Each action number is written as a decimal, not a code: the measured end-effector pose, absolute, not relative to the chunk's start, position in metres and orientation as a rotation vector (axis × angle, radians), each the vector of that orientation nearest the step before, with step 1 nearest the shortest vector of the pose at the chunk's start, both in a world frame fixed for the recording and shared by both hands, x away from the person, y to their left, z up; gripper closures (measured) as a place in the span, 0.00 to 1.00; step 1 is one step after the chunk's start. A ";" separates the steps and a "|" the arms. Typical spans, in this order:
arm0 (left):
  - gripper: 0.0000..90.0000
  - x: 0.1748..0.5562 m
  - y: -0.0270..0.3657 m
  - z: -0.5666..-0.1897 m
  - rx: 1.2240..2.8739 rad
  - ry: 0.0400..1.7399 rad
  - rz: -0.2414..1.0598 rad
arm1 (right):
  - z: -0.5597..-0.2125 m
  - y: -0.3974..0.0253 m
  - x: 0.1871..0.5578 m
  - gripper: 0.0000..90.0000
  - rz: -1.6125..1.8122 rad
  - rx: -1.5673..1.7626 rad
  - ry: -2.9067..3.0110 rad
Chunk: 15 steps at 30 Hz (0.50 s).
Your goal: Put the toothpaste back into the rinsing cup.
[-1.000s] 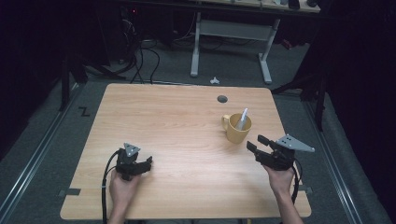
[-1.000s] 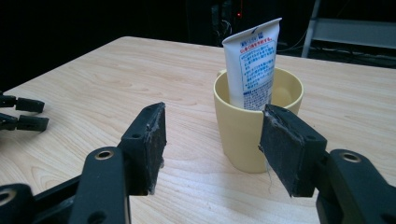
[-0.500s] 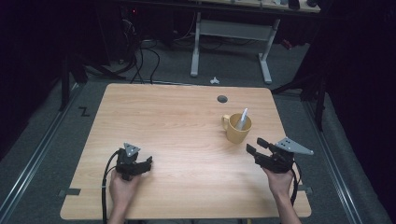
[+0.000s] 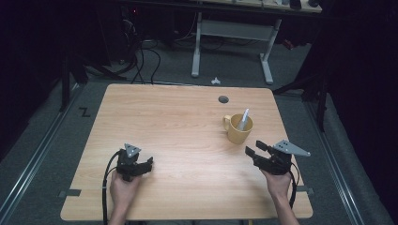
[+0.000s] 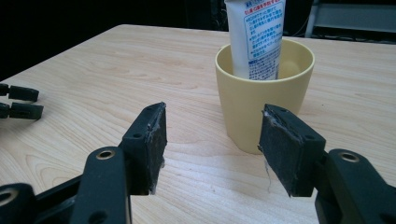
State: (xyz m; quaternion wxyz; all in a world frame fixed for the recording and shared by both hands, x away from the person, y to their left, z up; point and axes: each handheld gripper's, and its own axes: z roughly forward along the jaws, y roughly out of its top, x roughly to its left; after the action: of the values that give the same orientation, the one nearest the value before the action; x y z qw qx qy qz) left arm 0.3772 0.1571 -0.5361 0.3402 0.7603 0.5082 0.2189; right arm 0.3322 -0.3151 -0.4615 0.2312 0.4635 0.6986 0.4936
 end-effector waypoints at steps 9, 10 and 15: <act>0.29 0.377 0.157 -0.536 1.979 1.323 0.570 | -0.465 -0.311 0.334 0.47 1.343 1.278 1.929; 0.29 0.377 0.157 -0.536 1.979 1.323 0.570 | -0.466 -0.311 0.334 0.47 1.337 1.276 1.932; 0.29 0.377 0.157 -0.536 1.979 1.323 0.570 | -0.470 -0.310 0.336 0.47 1.328 1.288 1.941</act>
State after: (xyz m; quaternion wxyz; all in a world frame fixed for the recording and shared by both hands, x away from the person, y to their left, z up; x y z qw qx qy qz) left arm 0.3772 0.1570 -0.5361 0.3401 0.7603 0.5082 0.2190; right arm 0.3356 -0.3099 -0.4699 0.2281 0.4678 0.7048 0.4821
